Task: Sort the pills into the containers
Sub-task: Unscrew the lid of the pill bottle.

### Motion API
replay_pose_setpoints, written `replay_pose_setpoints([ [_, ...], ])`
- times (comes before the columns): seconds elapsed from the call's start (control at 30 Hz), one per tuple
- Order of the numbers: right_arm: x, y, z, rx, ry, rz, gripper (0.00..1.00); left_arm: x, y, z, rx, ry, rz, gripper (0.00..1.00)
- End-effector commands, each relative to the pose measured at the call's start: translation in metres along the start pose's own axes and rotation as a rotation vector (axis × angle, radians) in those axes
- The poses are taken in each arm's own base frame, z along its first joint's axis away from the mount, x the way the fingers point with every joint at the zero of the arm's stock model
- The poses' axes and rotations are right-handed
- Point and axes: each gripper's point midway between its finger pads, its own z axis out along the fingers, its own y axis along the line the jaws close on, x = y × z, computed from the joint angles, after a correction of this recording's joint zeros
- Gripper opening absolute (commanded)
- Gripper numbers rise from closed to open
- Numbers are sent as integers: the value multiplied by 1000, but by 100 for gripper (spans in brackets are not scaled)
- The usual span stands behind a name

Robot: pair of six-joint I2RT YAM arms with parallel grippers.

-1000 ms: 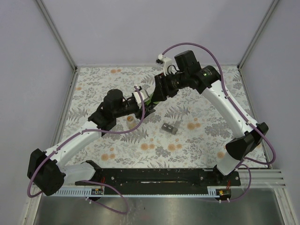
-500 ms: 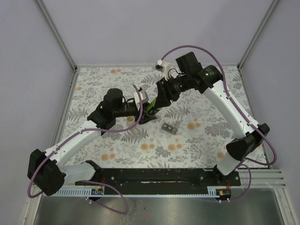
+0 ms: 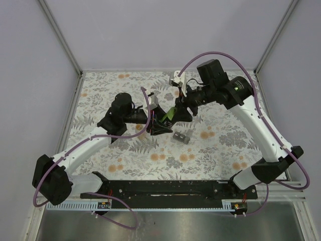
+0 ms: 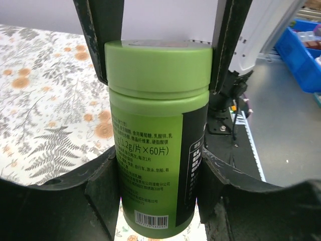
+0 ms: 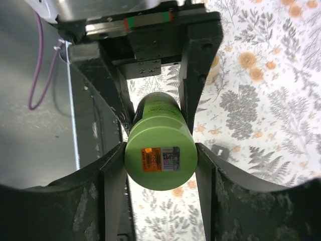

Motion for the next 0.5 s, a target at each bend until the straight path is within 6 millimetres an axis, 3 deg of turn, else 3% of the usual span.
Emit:
replay_pose_setpoints([
  [0.0,-7,-25,-21,174,3,-361,53,-22,-38,-2,197,-30,-9,0],
  [0.13,-7,-22,-25,205,13,-445,73,-23,-40,-3,204,-27,-4,0],
  [0.27,-11,-25,-28,241,-2,-395,93,-25,-37,-6,166,-32,29,0],
  [0.47,-15,-19,-24,235,-42,-213,99,-26,-11,-10,-1,-8,114,0],
])
